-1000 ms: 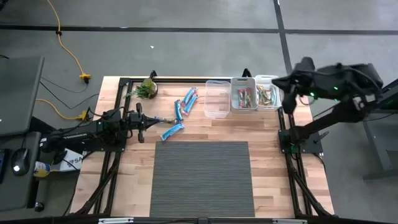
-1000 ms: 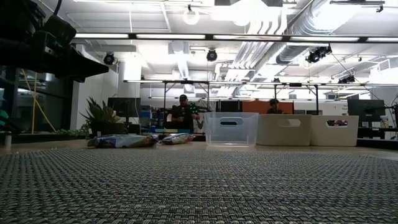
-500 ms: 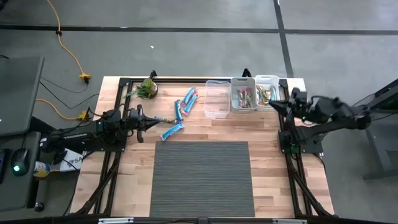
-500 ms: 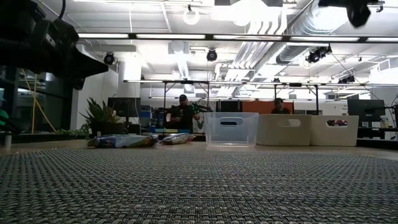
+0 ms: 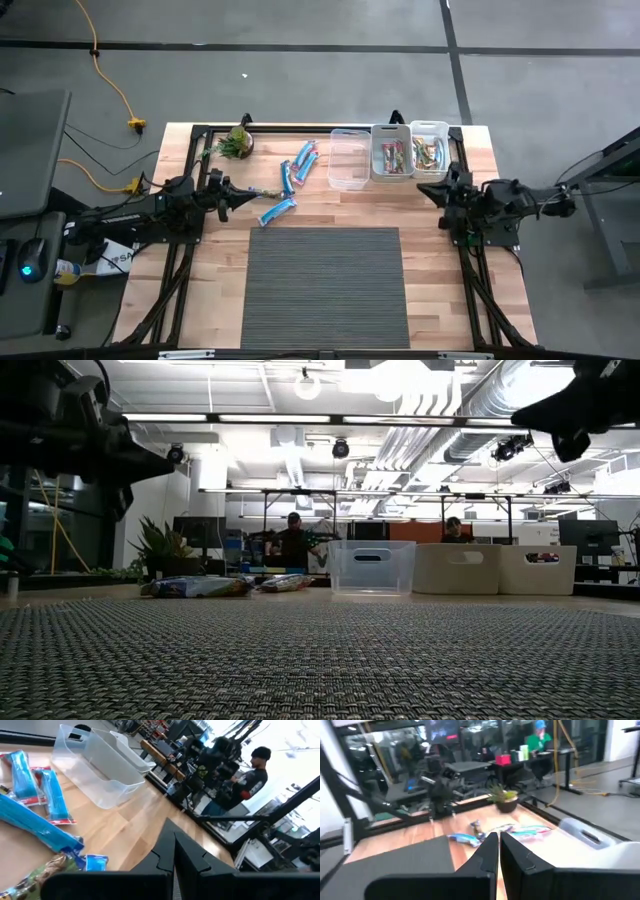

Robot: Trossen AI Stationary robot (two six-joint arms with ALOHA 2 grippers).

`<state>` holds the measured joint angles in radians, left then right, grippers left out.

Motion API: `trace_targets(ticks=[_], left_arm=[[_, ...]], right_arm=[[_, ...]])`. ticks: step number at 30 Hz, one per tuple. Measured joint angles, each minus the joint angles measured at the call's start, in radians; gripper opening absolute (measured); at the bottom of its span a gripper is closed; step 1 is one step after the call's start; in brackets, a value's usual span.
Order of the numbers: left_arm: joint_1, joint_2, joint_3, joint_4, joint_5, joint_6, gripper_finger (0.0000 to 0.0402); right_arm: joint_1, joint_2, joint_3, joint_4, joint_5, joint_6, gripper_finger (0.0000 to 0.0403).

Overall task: Pick and place Granola Bars by type
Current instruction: Put the red granola bar into the gray bin

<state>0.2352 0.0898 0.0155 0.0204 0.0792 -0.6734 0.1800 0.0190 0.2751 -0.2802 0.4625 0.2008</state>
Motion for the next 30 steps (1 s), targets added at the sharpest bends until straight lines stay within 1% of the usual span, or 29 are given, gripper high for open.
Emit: trace_targets(ticks=[5, 9, 12, 17, 22, 30], left_arm=[[0.0, 0.0, 0.0, 0.045, 0.0, 0.012, 0.0001], [0.0, 0.0, 0.0, 0.044, 0.0, 0.024, 0.0001], [0.0, 0.0, 0.0, 0.044, 0.006, 0.064, 0.0001], [0.0, 0.0, 0.0, 0.045, -0.007, 0.07, 0.0001], [0.0, 0.0, 0.0, 0.045, -0.008, 0.084, 0.0001], [0.0, 0.0, 0.0, 0.042, -0.012, 0.093, 0.0001]], right_arm=[[-0.016, 0.001, -0.05, -0.003, -0.14, 0.0, 0.0], [-0.03, 0.001, -0.064, -0.035, -0.264, 0.001, 0.0], [-0.041, 0.001, -0.064, -0.058, -0.324, -0.004, 0.0], [-0.064, -0.001, -0.091, -0.022, -0.331, -0.051, 0.0], [-0.08, -0.001, -0.173, 0.001, -0.323, -0.046, 0.0], [-0.083, 0.007, -0.194, 0.094, -0.281, -0.079, 0.0]])
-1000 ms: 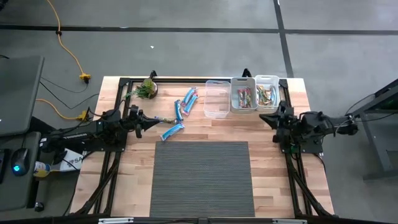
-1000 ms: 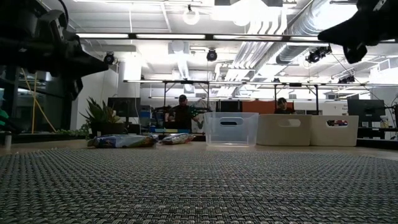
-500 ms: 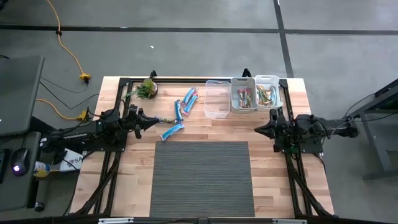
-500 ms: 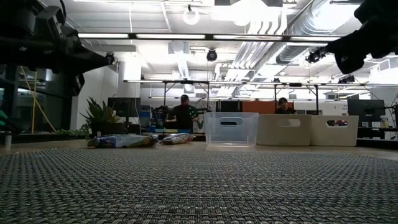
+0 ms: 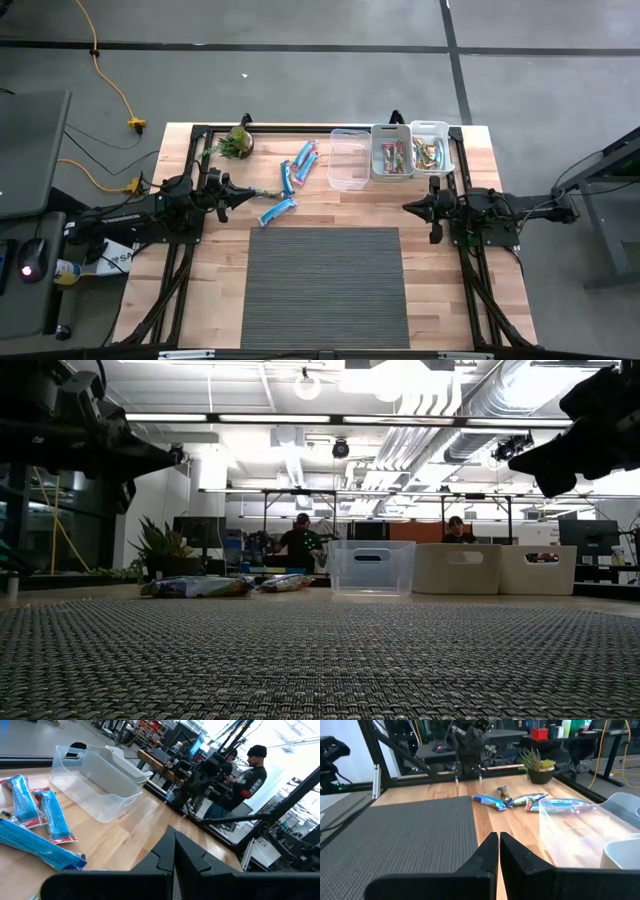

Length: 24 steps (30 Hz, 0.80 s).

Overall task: Pick and place Granola Bars by type
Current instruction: Put the red granola bar into the gray bin

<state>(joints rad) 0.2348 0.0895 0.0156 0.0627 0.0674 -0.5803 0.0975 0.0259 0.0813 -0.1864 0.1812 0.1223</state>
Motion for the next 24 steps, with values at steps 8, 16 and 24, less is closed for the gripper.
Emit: trace_targets(ticks=[8, 16, 24], left_arm=[[0.0, 0.0, 0.0, -0.008, 0.0, 0.0, 0.0001], [0.0, 0.0, 0.0, -0.004, 0.0, 0.0, 0.0001], [0.0, 0.0, 0.01, 0.043, 0.011, 0.07, 0.0001]], right_arm=[[0.0, -0.001, -0.05, 0.178, -0.022, -0.033, 0.0], [0.0, 0.034, -0.072, 0.218, -0.114, -0.013, 0.0], [0.0, 0.108, -0.072, 0.214, -0.129, 0.033, 0.0]])
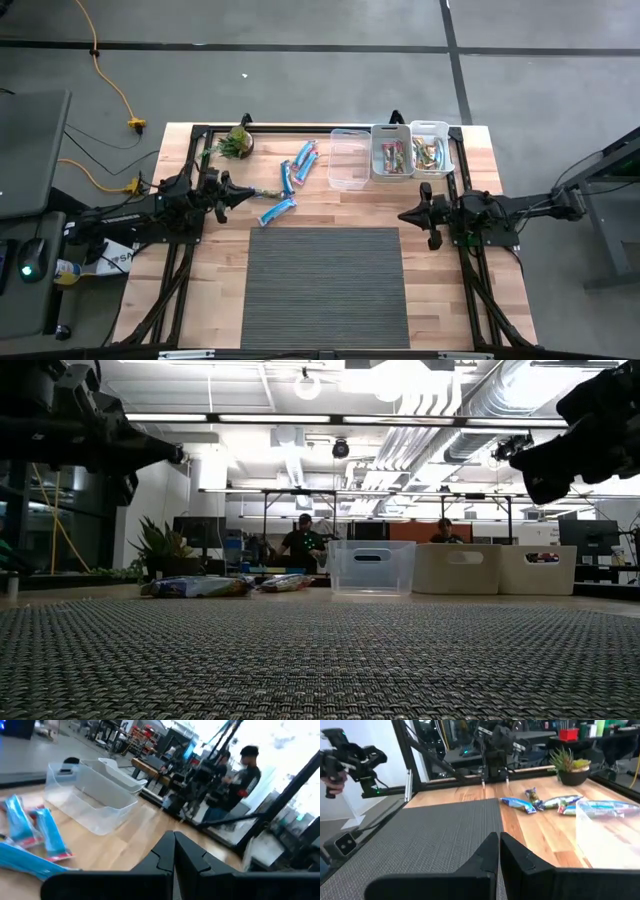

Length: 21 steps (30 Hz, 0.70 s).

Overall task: Pick and place Granola Bars by type
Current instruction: Put the red granola bar into the gray bin

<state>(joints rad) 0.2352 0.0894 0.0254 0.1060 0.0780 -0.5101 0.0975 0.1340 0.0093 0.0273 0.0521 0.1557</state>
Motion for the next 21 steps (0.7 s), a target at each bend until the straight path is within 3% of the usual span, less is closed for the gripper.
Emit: trace_targets(ticks=[5, 11, 21], left_arm=[[0.0, -0.001, 0.091, -0.013, -0.026, 0.125, 0.0001], [0.0, 0.028, 0.27, -0.211, -0.088, 0.226, 0.0001], [0.0, 0.263, 0.62, -0.304, -0.217, 0.245, 0.0001]], right_arm=[[0.0, 0.016, 0.0, 0.002, 0.018, -0.005, 0.0], [0.0, 0.017, 0.0, 0.002, 0.019, -0.131, 0.0001], [0.0, 0.016, 0.0, 0.001, 0.012, -0.133, 0.0001]])
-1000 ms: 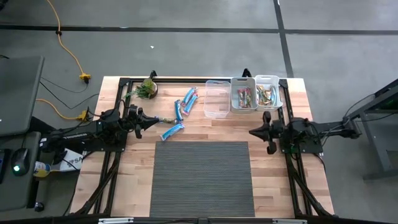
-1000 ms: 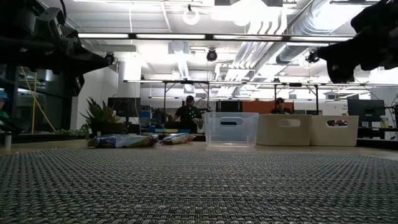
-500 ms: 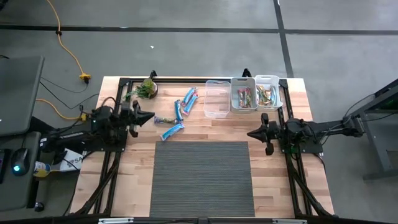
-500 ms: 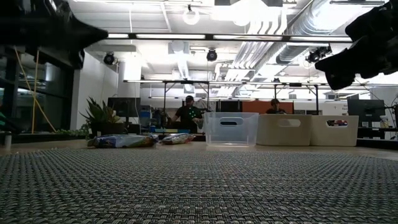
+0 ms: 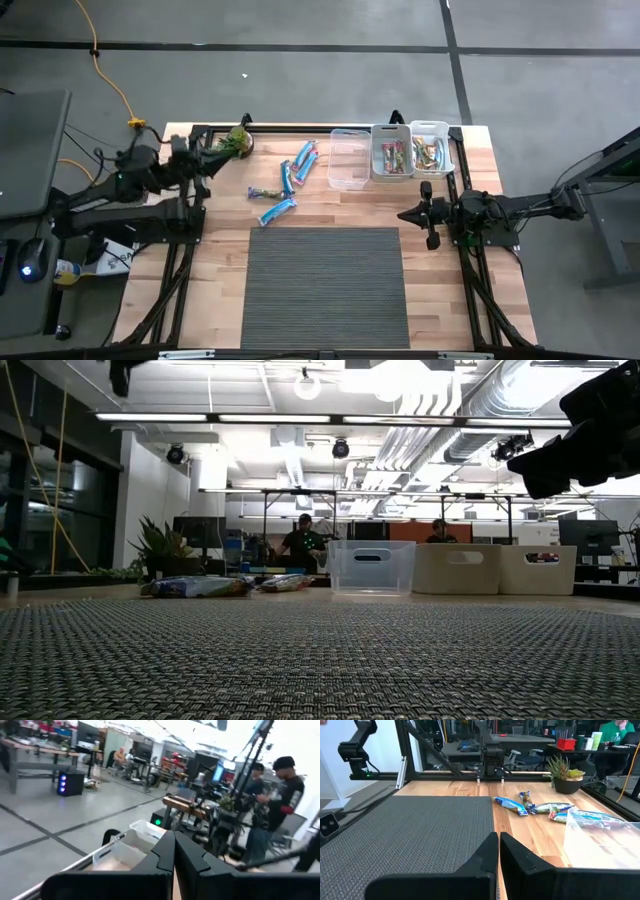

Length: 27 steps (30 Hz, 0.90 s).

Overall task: Pick and place Granola Bars by type
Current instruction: Put the red granola bar into the gray bin

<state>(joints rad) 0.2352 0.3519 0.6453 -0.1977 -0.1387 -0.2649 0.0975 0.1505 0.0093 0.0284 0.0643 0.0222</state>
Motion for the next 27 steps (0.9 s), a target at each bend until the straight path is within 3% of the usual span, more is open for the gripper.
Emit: trace_targets(ticks=[5, 9, 16, 20, 27], left_arm=[[0.0, 0.195, 0.197, -0.13, -0.006, -0.028, 0.0001], [0.0, 0.363, 0.364, -0.383, -0.014, -0.066, 0.0001], [0.001, 0.615, 0.566, -0.751, -0.078, -0.283, 0.0001], [0.001, 0.709, 0.607, -0.765, -0.089, -0.398, 0.0001], [0.075, 0.875, 0.627, -0.703, -0.082, -0.428, 0.0001]], right_arm=[[0.0, 0.0, 0.0, 0.0, 0.0, 0.002, 0.0001], [0.0, 0.0, 0.0, 0.0, 0.0, 0.002, 0.0001], [0.0, 0.0, 0.0, 0.0, 0.0, 0.003, 0.0], [0.0, 0.0, 0.0, 0.0, -0.001, 0.002, 0.0], [0.0, 0.0, 0.0, 0.0, -0.001, 0.003, 0.0]])
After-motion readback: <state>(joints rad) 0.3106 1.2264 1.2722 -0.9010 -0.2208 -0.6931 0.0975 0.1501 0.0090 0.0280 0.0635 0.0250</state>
